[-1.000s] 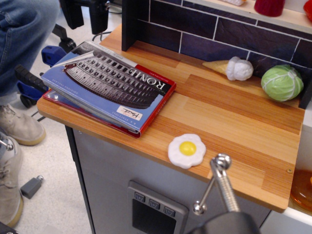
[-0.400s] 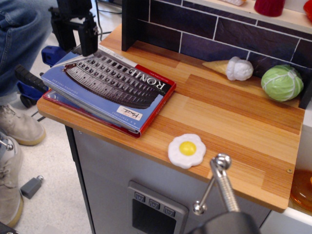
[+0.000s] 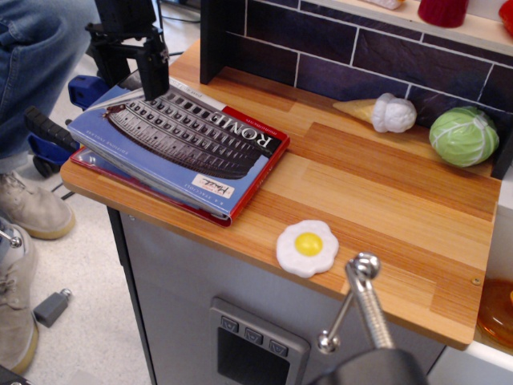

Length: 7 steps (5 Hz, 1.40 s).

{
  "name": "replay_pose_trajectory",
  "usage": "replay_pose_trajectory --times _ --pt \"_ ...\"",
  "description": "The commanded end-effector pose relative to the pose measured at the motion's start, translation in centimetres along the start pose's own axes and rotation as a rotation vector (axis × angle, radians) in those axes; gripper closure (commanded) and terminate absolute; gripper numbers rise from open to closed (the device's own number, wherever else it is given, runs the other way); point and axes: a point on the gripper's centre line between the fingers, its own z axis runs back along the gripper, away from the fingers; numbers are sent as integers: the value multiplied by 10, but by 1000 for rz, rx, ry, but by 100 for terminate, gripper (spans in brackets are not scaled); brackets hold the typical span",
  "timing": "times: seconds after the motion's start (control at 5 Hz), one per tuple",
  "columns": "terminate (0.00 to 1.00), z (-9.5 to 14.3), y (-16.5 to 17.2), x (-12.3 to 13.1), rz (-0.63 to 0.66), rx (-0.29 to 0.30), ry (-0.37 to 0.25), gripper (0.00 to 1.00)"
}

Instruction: Open book

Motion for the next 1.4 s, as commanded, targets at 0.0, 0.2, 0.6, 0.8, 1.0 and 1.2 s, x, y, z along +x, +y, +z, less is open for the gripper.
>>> replay_pose_trajectory --times 0.0,0.2,0.6,0.8,1.0,1.2 --pt "0 41 -23 11 4 23 -73 0" --pt "0 35 -29 9 3 43 -81 0" --pt "0 84 -70 15 59 -137 -105 0" --pt "0 100 -91 19 81 -226 -94 0" --pt "0 110 -115 19 99 -349 -70 0" --pt "0 121 -141 12 95 -465 -72 0"
